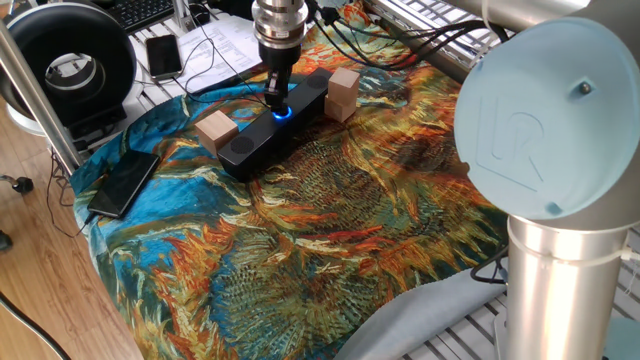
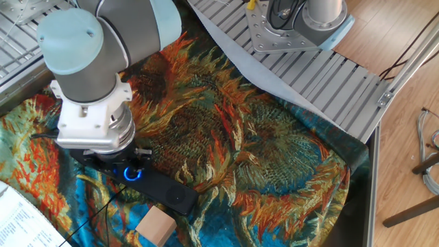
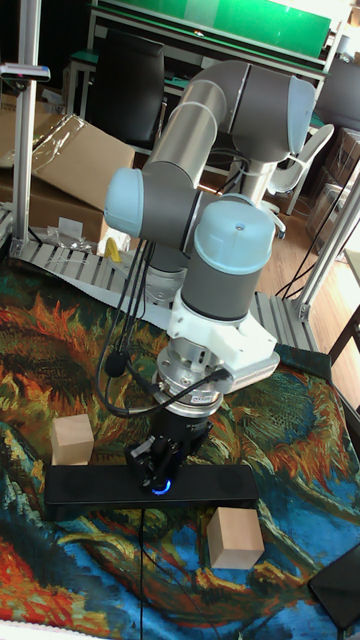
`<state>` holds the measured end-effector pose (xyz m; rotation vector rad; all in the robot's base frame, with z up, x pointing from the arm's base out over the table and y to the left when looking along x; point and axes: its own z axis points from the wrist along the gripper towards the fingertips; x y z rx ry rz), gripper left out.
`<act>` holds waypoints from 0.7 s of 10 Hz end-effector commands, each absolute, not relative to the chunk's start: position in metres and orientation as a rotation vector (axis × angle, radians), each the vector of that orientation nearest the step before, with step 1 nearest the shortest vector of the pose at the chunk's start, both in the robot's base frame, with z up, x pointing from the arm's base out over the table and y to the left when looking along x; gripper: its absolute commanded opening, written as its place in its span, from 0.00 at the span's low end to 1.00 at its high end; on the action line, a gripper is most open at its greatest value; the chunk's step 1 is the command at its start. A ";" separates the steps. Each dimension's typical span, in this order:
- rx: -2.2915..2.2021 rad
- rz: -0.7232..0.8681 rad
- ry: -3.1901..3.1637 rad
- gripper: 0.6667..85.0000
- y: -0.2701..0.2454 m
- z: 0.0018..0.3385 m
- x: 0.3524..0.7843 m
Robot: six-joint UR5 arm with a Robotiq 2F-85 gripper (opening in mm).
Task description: Turn the knob to increase the volume of the speaker
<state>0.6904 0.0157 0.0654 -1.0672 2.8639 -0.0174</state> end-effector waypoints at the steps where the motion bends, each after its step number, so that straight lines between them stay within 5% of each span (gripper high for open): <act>1: -1.197 0.058 2.824 0.50 0.024 0.066 0.682; 7: -1.468 -0.045 2.666 0.51 0.010 0.067 0.690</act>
